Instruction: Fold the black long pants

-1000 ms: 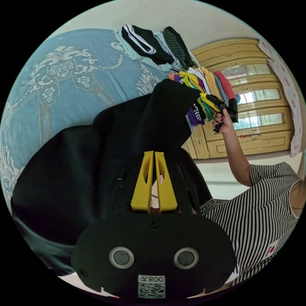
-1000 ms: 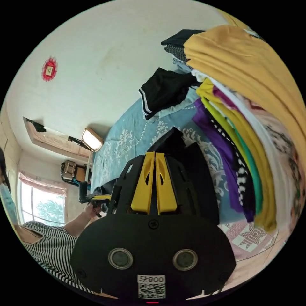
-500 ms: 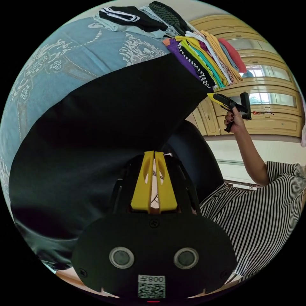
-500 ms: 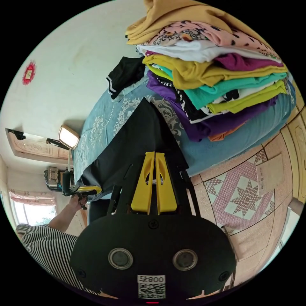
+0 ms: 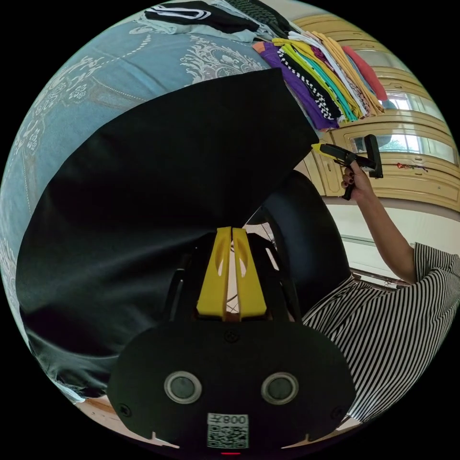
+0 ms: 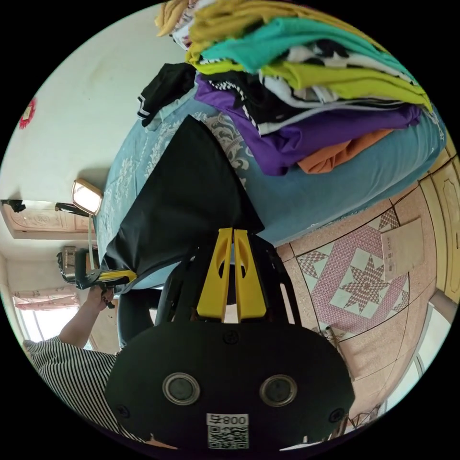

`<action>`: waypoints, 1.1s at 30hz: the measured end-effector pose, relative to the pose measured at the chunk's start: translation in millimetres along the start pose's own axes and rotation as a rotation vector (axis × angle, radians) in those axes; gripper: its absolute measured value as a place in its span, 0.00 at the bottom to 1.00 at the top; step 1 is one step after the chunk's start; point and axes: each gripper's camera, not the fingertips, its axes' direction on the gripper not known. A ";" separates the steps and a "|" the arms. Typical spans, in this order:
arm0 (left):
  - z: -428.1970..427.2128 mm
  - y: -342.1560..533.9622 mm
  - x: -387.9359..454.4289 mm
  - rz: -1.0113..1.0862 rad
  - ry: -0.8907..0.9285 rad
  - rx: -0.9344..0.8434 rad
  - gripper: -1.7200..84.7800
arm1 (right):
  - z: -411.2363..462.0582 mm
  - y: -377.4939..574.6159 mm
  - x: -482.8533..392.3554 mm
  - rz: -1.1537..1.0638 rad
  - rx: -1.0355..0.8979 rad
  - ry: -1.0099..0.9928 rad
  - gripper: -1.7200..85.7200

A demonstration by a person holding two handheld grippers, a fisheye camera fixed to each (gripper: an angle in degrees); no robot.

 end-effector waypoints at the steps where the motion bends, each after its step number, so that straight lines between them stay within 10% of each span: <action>1: 1.5 1.1 0.0 0.001 -0.005 -0.001 0.02 | 0.4 0.6 -1.1 0.004 0.001 -0.006 0.02; 17: -28.6 97.0 -33.0 -0.074 0.056 0.209 0.03 | -56.5 19.2 -85.6 0.043 0.092 0.019 0.02; 33: -24.2 188.7 -110.5 -0.282 -0.025 0.253 0.02 | 37.0 15.4 -396.7 -0.723 -0.216 0.240 0.02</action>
